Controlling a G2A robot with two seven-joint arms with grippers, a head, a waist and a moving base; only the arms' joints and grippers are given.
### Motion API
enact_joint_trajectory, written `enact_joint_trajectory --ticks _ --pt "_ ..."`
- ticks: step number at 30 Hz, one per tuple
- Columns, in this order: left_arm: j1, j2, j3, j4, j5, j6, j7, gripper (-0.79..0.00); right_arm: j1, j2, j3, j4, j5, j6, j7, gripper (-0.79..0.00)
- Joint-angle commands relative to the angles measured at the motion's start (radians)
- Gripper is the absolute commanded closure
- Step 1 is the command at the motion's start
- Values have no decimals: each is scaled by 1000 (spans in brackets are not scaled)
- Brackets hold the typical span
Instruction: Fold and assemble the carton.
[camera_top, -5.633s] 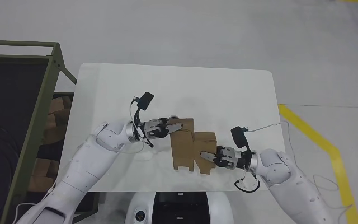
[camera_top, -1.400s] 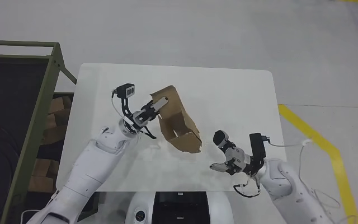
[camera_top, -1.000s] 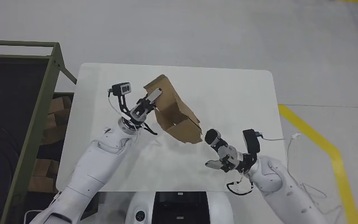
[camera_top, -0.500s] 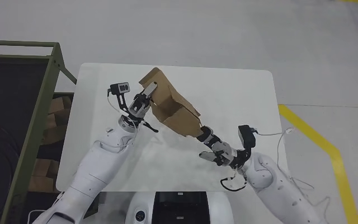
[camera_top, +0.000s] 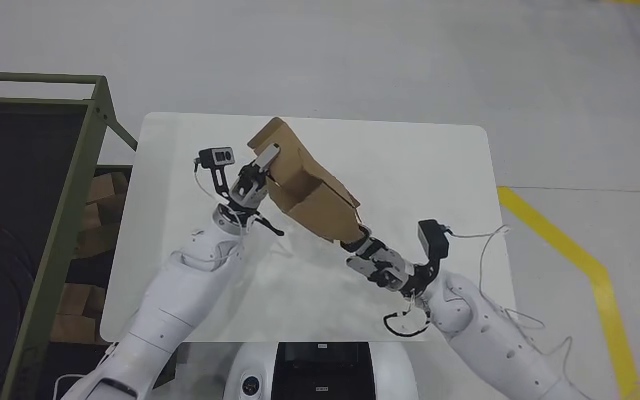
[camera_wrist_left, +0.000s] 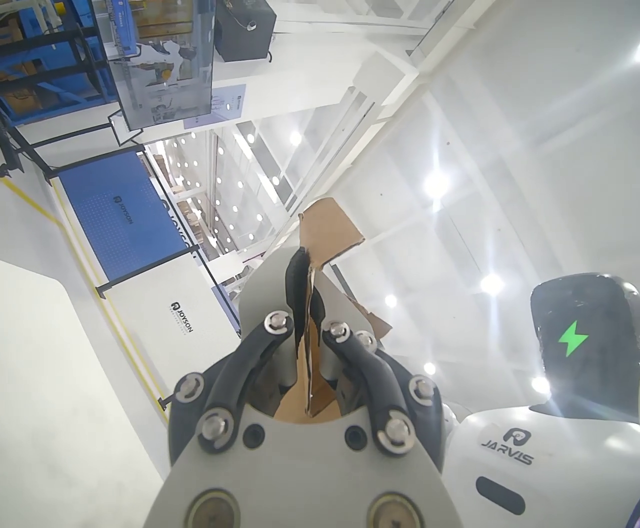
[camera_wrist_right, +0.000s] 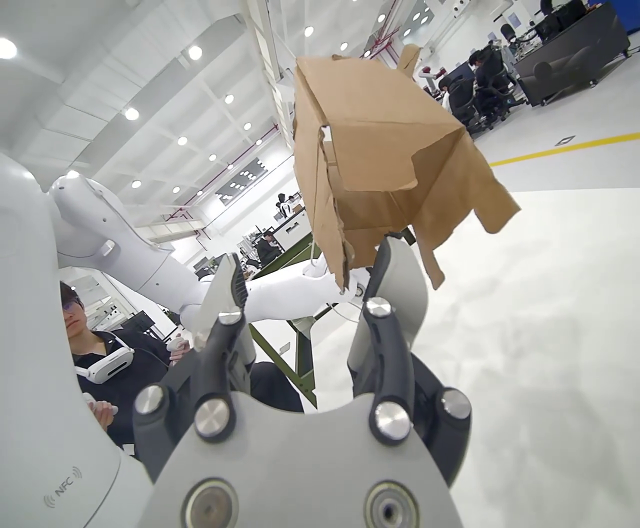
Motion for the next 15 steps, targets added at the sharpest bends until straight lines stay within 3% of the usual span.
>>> enact_joint_trajectory --ticks 1,15 --pt "0 -2 -4 3 -7 0 -11 0 9 -2 -12 7 -1 0 -16 -434" --pt "2 -14 -16 11 -16 2 -55 0 41 -6 -52 28 -34 0 -95 -329"
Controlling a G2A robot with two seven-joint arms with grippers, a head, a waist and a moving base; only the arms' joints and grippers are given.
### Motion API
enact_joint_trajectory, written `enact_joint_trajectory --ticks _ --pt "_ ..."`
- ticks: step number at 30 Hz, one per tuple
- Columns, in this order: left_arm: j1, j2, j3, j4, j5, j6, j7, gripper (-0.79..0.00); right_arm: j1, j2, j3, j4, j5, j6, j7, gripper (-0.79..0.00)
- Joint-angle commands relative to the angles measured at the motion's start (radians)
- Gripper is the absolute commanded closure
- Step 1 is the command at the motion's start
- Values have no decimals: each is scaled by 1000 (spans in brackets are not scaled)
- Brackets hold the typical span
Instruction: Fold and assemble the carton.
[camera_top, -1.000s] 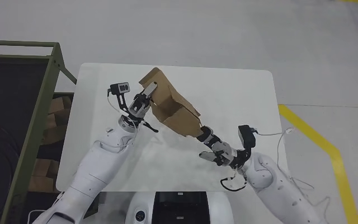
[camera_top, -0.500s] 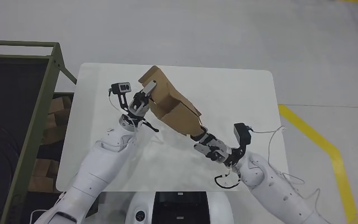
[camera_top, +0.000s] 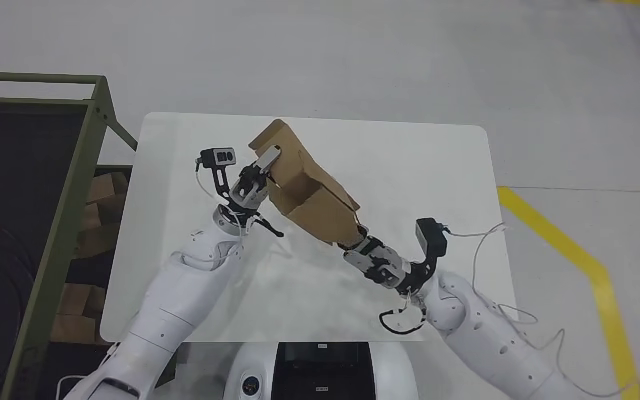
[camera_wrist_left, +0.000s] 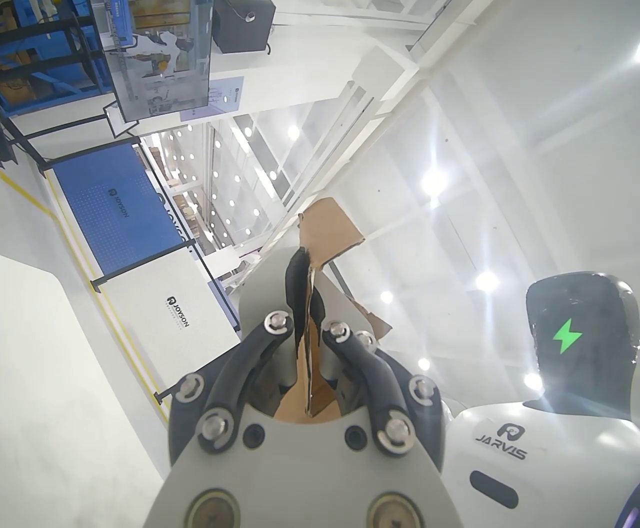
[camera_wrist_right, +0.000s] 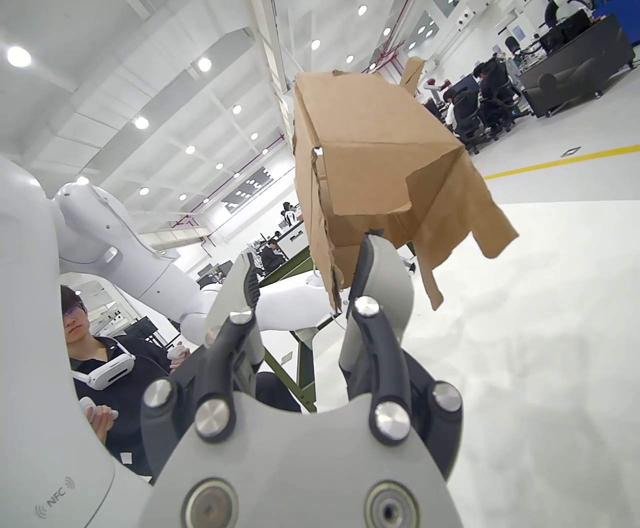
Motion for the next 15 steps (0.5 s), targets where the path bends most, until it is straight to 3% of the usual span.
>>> enact_joint_trajectory --ticks 1,12,15 --pt "0 -2 -2 1 -1 -2 -5 0 3 0 -4 3 0 0 -4 -320" --pt "6 -11 -15 1 3 -3 -20 0 13 2 -13 17 5 0 -25 -203" --pt "8 -14 -18 0 5 -4 -22 0 15 2 -15 20 10 0 -26 -102"
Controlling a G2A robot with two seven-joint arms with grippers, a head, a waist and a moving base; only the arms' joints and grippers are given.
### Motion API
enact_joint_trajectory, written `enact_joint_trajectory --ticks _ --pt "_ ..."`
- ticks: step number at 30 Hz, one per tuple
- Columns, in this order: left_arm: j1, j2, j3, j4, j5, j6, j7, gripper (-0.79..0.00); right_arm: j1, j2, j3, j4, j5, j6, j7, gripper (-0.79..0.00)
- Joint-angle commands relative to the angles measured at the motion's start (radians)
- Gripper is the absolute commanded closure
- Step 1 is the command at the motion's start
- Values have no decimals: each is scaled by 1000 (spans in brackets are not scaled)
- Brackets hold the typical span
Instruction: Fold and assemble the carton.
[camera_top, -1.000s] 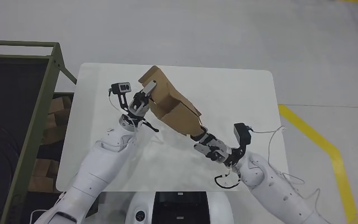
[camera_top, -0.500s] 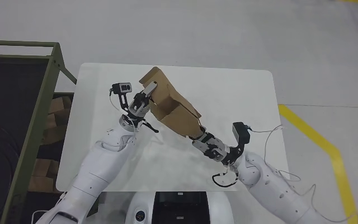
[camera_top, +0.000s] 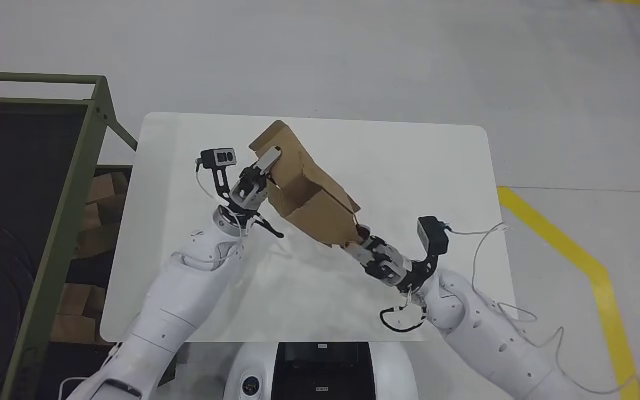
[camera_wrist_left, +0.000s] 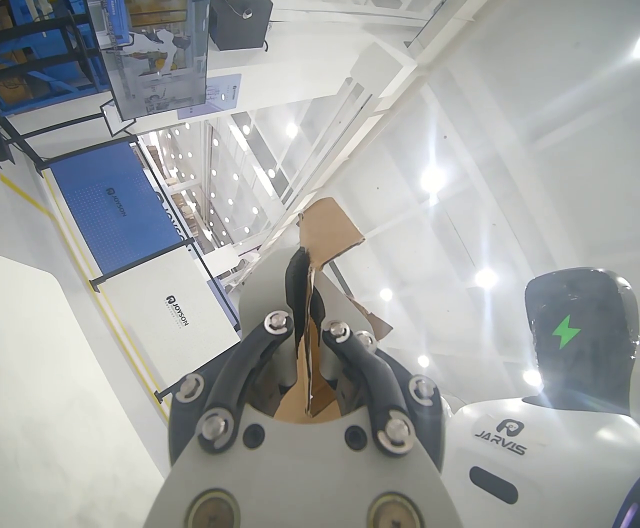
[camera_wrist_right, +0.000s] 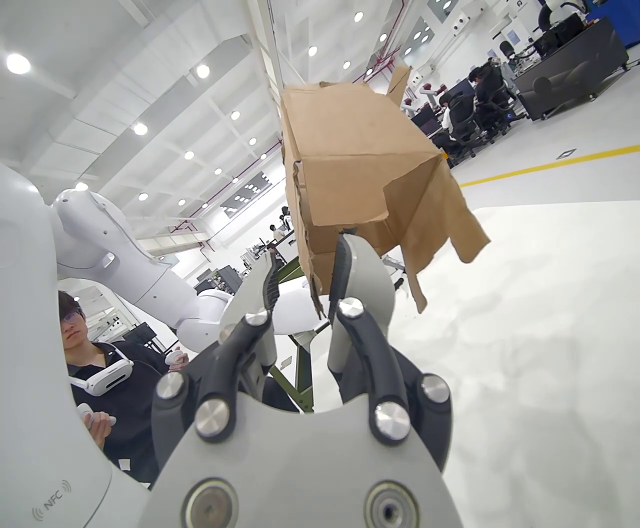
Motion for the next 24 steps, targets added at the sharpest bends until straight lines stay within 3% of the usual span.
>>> enact_joint_trajectory --ticks 1,4,11,12,13,14,24 --pt "1 -2 -2 -1 1 -1 -2 0 1 0 -1 1 3 0 0 -83" --pt "2 -4 -5 -1 2 -2 -6 0 3 0 -2 2 5 0 0 0" --pt "3 -9 -11 -2 9 -11 -16 0 3 2 0 -2 -2 0 -1 0" --pt "3 -10 -11 -2 7 -8 -21 -219 2 3 1 -5 -4 0 -1 0" --pt "2 -10 -11 -2 8 -3 -29 -539 2 4 2 -8 -8 0 -2 0" --pt "2 -10 -13 -1 7 1 -32 -785 0 5 5 -11 -13 0 -2 0" --pt "-3 -2 -54 9 12 65 -119 -785 -48 32 74 -56 -65 0 -26 0"
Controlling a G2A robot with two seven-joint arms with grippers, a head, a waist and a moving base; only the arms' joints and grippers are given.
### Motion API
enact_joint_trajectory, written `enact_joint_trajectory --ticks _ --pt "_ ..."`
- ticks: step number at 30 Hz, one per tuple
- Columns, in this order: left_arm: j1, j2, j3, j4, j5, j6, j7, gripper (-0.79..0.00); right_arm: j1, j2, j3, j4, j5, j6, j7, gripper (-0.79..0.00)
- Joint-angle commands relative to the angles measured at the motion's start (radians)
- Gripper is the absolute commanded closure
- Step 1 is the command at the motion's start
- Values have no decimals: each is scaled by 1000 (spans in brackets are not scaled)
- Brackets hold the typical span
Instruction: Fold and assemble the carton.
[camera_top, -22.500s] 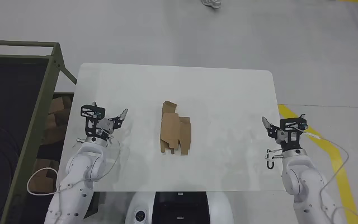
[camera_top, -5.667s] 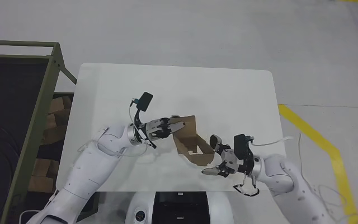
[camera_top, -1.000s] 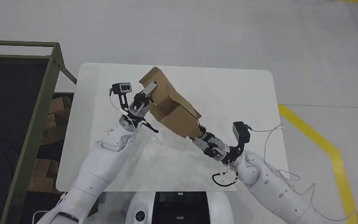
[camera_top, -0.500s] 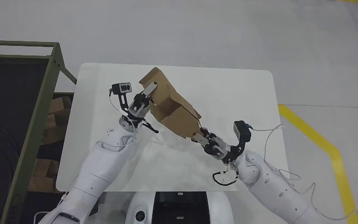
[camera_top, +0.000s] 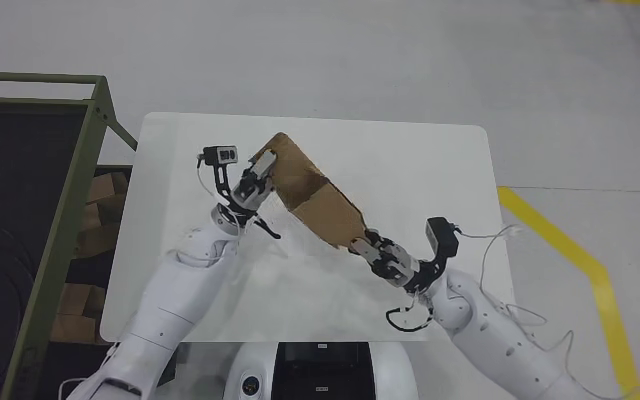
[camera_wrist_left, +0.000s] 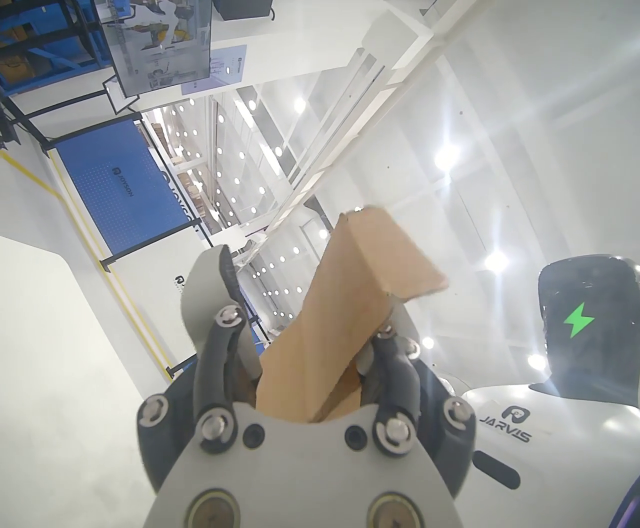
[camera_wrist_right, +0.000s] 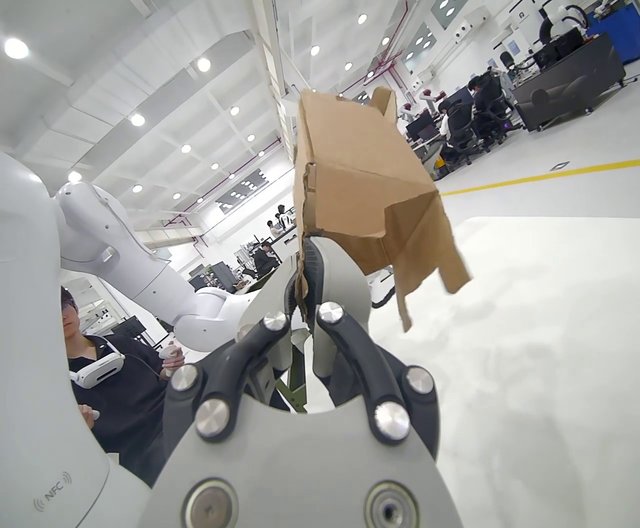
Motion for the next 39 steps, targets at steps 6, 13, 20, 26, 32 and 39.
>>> enact_joint_trajectory --ticks 6,13,20,26,32,39 --pt "6 13 -61 3 -6 41 -76 -785 -62 33 81 -57 -37 0 7 0" --pt "32 27 -127 -21 -18 39 -147 -785 -112 79 152 -112 5 0 138 0" --pt "57 46 -177 -49 -22 8 -324 -785 -162 133 245 -196 55 0 327 0" --pt "84 66 -201 -105 11 10 -404 -785 -201 193 316 -262 163 0 520 0" --pt "114 96 -206 -176 8 62 -457 -785 -216 248 369 -301 335 0 695 0" --pt "128 113 -201 -204 -20 72 -467 -785 -229 269 397 -308 403 0 761 0"
